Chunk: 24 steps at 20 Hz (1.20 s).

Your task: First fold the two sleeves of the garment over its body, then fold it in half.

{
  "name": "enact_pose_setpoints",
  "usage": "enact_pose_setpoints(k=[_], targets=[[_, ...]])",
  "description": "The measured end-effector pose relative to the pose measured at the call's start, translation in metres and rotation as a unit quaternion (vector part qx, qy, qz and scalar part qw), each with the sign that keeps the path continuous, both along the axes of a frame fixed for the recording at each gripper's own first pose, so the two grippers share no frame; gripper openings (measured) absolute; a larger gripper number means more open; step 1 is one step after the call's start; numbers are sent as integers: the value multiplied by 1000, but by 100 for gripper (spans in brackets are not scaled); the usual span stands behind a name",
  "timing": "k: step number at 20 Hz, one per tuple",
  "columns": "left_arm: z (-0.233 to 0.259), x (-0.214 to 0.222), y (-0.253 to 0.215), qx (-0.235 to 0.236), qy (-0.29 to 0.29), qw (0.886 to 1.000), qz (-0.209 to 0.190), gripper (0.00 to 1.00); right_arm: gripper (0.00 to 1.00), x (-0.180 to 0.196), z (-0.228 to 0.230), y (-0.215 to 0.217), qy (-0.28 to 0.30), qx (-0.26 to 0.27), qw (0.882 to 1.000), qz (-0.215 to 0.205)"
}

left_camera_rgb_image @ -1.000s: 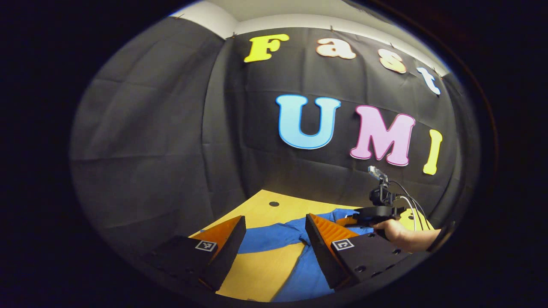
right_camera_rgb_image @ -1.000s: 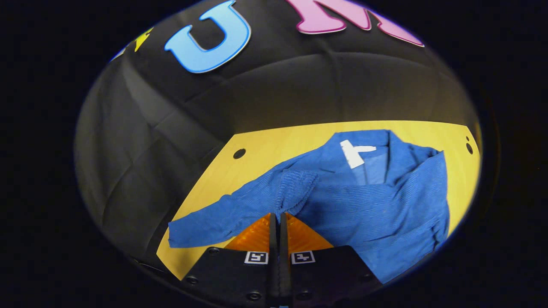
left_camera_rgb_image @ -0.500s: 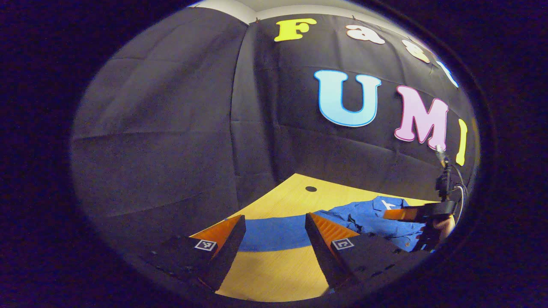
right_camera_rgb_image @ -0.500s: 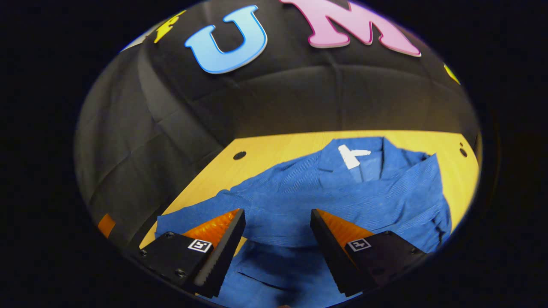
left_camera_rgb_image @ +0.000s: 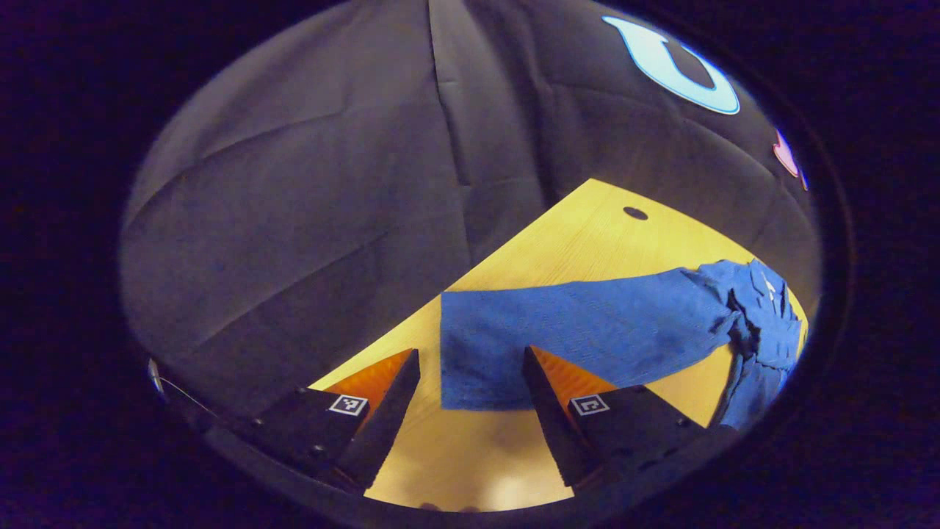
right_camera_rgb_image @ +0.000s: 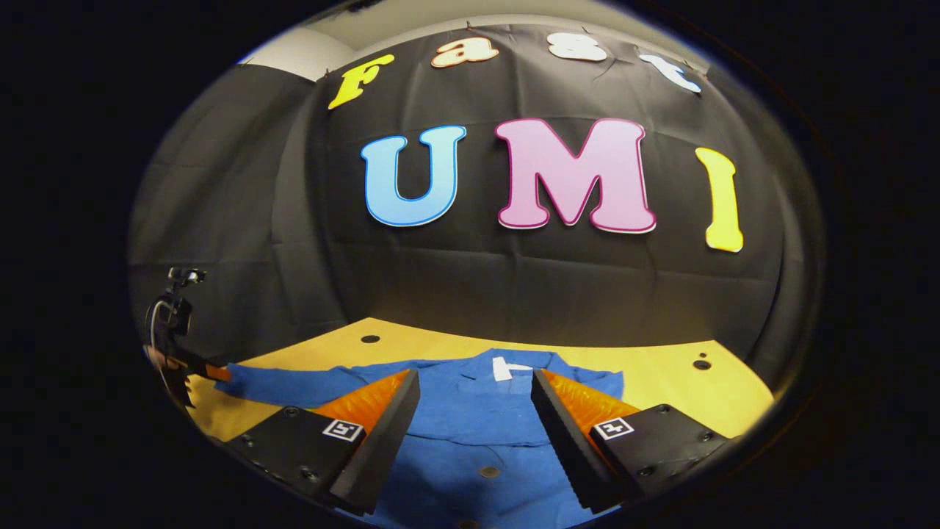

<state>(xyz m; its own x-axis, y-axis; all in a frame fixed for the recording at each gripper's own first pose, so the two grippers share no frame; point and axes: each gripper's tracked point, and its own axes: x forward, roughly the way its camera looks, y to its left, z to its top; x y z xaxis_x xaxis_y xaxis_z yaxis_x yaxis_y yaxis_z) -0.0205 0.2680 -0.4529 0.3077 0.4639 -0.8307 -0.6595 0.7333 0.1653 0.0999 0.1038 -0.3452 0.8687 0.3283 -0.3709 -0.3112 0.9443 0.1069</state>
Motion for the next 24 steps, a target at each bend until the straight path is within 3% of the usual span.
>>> enact_pose_setpoints(k=[2, 3, 4, 6, 8, 10, 14, 16, 21, 24], targets=[[-5, 1, -4, -34, 22, 999, 2, 83, 98, -16, -5, -22, -5, -30, 999, 7], [-2, 6, 2, -34, 5, 999, 4, 83, 100, -12, 2, -32, -35, -33, 999, -2], [-6, 3, 9, -46, 8, 999, 8, 82, 98, -10, -2, -40, -30, -39, 999, -6], [-4, 2, 7, -50, 11, 999, -6, 82, 96, -36, -18, -56, 13, -38, 999, -17], [-4, 6, 5, -54, 10, 998, -20, 78, 97, -38, -31, -70, 39, -34, 998, -40], [-8, 16, -2, -65, 11, 997, -34, 61, 97, -37, -33, -78, 44, -29, 997, -55], [-11, 30, -9, -61, -6, 997, -41, 11, 97, -38, -36, -84, 45, -34, 997, -58], [-15, 37, -10, -63, -23, 997, -42, 4, 97, -39, -39, -87, 48, -40, 996, -56], [-4, 48, -19, -69, -64, 995, -13, 0, 97, -38, -45, -104, 56, -55, 995, -61], [29, 88, -50, -64, -120, 990, -35, 0, 97, -35, -46, -122, 56, -63, 994, -76]])
